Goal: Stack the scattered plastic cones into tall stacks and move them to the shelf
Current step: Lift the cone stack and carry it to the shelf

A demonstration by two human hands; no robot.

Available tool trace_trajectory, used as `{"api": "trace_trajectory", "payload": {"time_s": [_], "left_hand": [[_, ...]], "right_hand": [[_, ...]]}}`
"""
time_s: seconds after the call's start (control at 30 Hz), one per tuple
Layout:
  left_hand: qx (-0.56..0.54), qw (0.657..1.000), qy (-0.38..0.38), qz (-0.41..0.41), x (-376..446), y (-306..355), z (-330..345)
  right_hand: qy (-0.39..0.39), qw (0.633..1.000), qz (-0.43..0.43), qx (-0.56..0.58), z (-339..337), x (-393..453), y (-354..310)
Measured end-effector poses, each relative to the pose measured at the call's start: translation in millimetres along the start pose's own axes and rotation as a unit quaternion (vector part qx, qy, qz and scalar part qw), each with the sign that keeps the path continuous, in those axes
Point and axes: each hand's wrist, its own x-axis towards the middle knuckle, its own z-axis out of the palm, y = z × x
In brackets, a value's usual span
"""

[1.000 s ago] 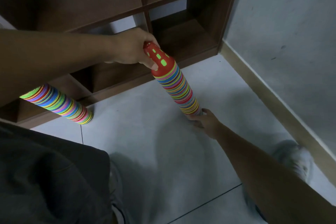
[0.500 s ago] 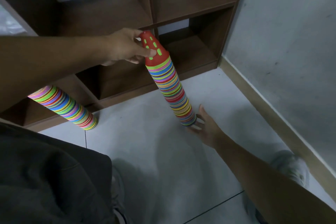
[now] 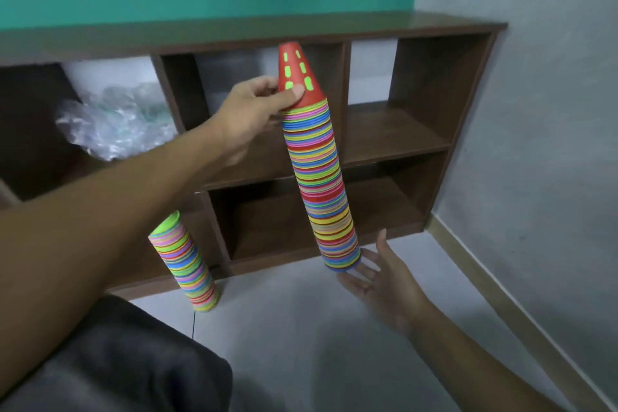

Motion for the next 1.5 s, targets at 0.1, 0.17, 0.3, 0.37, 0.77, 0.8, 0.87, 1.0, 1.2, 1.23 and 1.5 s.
{"api": "trace_trajectory", "payload": {"time_s": [0.1, 0.17, 0.3, 0.37, 0.77, 0.8, 0.87, 1.0, 1.2, 1.23, 1.5], "left_hand": [[-0.044, 0.998, 0.020, 0.036, -11, 15, -14], [-0.080, 0.995, 0.035, 0.054, -18, 26, -24], [-0.144, 0.983, 0.065, 0.097, -32, 52, -45], [-0.160, 0.976, 0.090, 0.117, -39, 68, -56], [-0.198, 0.937, 0.195, 0.210, -63, 129, -74], [-0.179, 0.940, 0.202, 0.211, -62, 128, -77], [-0.118, 0.947, 0.212, 0.212, -60, 125, -81], [-0.014, 0.948, 0.224, 0.227, -67, 120, -93], [0.040, 0.938, 0.252, 0.234, -76, 125, -121], [0.040, 0.936, 0.261, 0.231, -77, 123, -126], [0.016, 0.920, 0.337, 0.202, -94, 68, -167]], "right_hand": [[-0.025, 1.000, -0.005, 0.000, 34, -22, -5], [-0.031, 0.999, -0.006, -0.015, 55, -34, -14], [-0.057, 0.996, -0.005, -0.064, 99, -47, -36], [-0.070, 0.994, -0.010, -0.086, 124, -54, -46], [-0.102, 0.970, 0.011, -0.221, 219, -66, -59], [-0.097, 0.968, 0.013, -0.229, 223, -62, -59], [-0.095, 0.964, 0.009, -0.247, 233, -53, -58], [-0.132, 0.947, -0.005, -0.291, 253, -34, -46], [-0.169, 0.939, -0.015, -0.299, 279, -14, -36], [-0.170, 0.939, -0.016, -0.298, 283, -10, -36], [-0.156, 0.932, -0.013, -0.328, 309, 31, -19]]}}
